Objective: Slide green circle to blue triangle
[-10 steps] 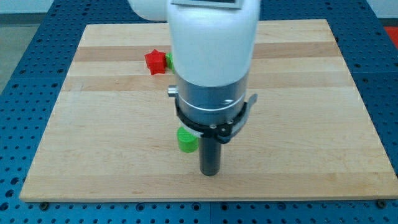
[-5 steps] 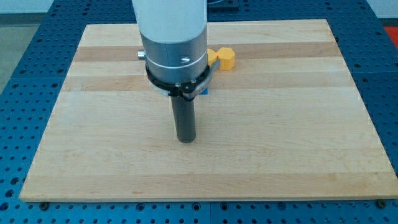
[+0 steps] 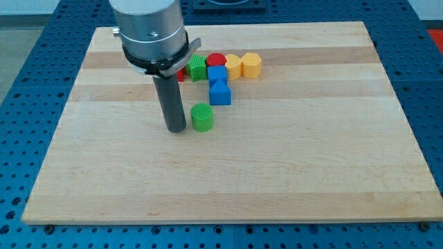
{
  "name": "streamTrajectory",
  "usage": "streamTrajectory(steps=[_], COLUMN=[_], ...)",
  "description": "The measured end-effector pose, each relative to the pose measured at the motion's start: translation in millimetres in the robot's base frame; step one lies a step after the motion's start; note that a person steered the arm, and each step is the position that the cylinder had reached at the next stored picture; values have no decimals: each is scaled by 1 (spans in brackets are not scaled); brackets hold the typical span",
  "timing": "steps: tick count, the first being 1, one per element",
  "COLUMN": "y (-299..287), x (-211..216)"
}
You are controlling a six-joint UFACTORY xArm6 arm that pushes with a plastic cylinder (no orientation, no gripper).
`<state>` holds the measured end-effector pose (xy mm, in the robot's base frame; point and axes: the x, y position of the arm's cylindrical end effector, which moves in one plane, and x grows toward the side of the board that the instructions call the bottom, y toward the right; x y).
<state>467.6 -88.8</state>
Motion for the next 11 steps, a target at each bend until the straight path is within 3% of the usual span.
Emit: streamTrajectory(steps=[2,11], y=[31,58], x=[0,3])
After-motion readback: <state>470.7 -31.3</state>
